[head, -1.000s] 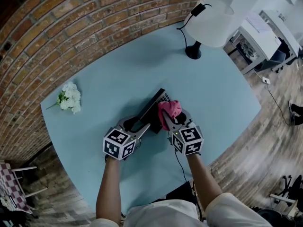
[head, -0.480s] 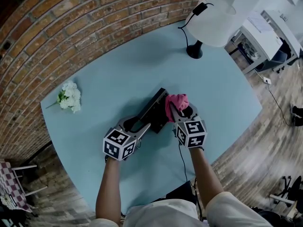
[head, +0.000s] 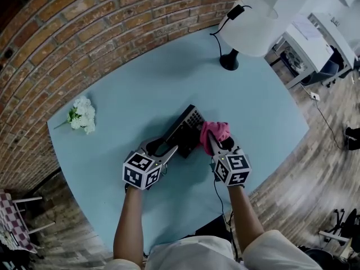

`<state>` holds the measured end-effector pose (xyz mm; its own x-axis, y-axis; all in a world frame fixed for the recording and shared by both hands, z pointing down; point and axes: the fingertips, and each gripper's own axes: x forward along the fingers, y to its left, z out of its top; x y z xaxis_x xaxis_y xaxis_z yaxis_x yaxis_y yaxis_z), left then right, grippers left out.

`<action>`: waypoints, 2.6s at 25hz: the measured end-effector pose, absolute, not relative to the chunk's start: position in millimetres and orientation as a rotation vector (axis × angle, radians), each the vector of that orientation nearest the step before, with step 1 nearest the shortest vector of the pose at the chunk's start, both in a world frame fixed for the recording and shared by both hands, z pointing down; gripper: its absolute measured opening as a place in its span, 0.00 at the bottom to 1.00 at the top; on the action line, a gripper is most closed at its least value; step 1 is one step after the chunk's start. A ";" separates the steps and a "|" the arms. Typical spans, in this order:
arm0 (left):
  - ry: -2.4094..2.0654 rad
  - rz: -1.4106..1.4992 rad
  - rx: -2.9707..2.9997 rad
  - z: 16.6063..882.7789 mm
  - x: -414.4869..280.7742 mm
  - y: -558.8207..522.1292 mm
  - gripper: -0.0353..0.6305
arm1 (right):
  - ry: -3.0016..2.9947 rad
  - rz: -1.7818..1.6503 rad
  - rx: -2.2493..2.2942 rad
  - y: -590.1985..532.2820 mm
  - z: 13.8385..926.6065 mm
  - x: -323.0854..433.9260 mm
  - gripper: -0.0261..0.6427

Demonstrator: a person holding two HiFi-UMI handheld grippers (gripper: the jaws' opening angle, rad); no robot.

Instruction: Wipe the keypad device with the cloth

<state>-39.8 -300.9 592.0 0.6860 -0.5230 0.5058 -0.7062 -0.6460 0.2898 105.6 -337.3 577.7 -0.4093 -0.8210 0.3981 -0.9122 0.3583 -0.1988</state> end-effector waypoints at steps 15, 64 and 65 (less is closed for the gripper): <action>-0.937 0.496 2.415 593.3 -41.7 -302.0 0.43 | -2.479 0.615 1.170 -258.2 609.8 19.0 0.28; -0.841 0.492 2.410 592.8 -39.9 -302.6 0.43 | -2.487 0.764 1.478 -368.8 603.8 96.3 0.28; -0.839 0.493 2.411 592.6 -39.8 -302.4 0.43 | -2.484 0.775 1.494 -368.9 603.8 97.6 0.28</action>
